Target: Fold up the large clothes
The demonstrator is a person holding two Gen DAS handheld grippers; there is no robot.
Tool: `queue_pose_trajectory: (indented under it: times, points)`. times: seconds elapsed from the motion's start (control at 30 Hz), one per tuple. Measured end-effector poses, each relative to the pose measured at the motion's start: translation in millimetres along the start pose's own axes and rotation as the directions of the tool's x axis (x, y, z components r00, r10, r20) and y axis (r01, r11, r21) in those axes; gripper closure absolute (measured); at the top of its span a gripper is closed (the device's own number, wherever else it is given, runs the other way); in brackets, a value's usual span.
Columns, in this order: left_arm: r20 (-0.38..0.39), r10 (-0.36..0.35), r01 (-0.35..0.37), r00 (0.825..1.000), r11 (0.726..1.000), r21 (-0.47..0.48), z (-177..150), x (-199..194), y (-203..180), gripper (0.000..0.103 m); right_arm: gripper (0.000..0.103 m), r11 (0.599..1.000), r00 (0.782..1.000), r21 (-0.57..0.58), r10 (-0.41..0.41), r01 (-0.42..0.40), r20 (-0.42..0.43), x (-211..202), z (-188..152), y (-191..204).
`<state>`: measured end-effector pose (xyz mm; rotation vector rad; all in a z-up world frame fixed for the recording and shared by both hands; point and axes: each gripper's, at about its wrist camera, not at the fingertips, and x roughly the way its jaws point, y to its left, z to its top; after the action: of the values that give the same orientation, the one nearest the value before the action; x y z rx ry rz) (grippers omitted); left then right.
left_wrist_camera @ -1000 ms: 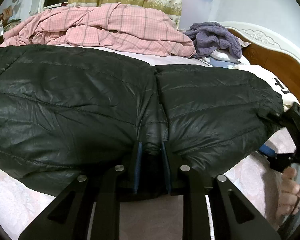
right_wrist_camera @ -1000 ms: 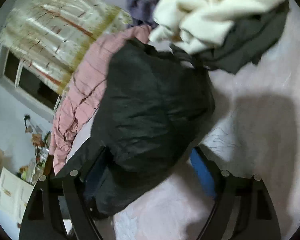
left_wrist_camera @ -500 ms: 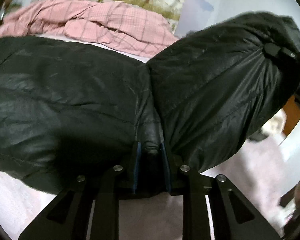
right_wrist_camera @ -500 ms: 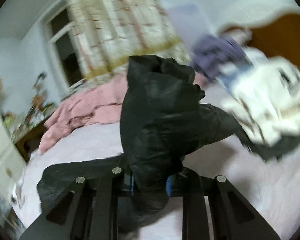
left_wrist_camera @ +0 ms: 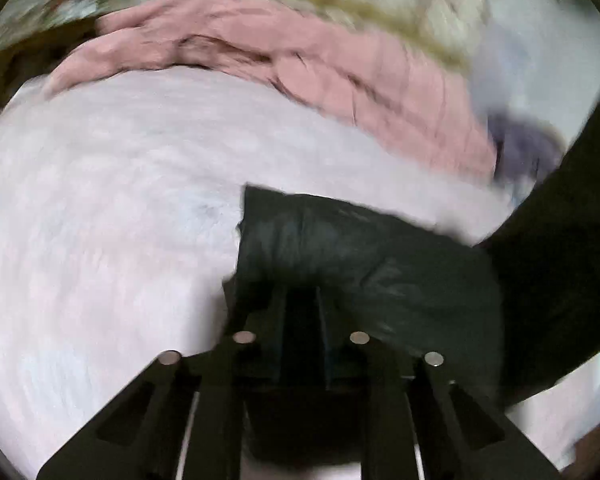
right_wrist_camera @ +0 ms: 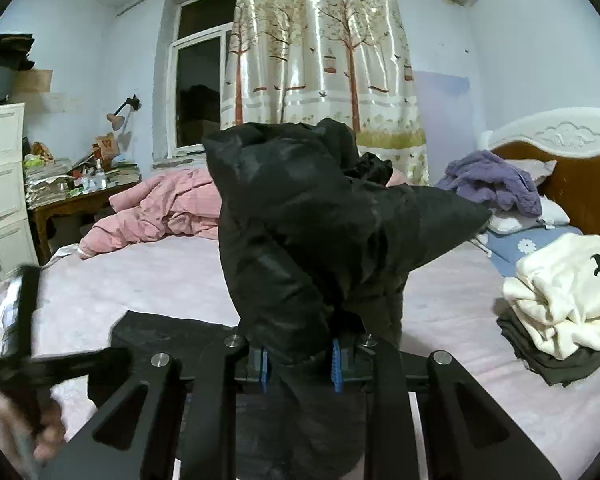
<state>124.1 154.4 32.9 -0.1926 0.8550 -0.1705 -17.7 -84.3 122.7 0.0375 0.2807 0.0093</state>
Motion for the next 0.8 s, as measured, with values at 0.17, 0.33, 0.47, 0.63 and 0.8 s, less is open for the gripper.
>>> queue_pose_trajectory:
  times: [0.17,0.33,0.47,0.63,0.8]
  points:
    - [-0.069,-0.073,0.069,0.995,0.996,-0.060,17,37,18,0.095,0.081,0.999,0.999,-0.040,0.004,-0.002,0.037,9,-12,30]
    - [-0.040,-0.111,0.105,0.993,0.987,-0.122,24,33,26,0.095,0.081,0.997,0.998,-0.057,0.060,-0.060,0.006,32,-27,72]
    - [0.045,-0.128,0.134,0.991,0.980,-0.148,24,0,42,0.095,0.080,0.989,0.997,-0.129,0.071,-0.071,-0.009,46,-46,106]
    - [0.171,-0.118,0.141,0.978,0.981,-0.134,19,-54,55,0.095,0.080,0.963,0.997,-0.258,0.066,-0.072,-0.031,53,-78,138]
    - [0.297,-0.187,0.215,0.936,0.975,-0.063,9,-111,59,0.066,0.078,0.919,0.999,-0.393,0.017,-0.027,-0.028,48,-105,163]
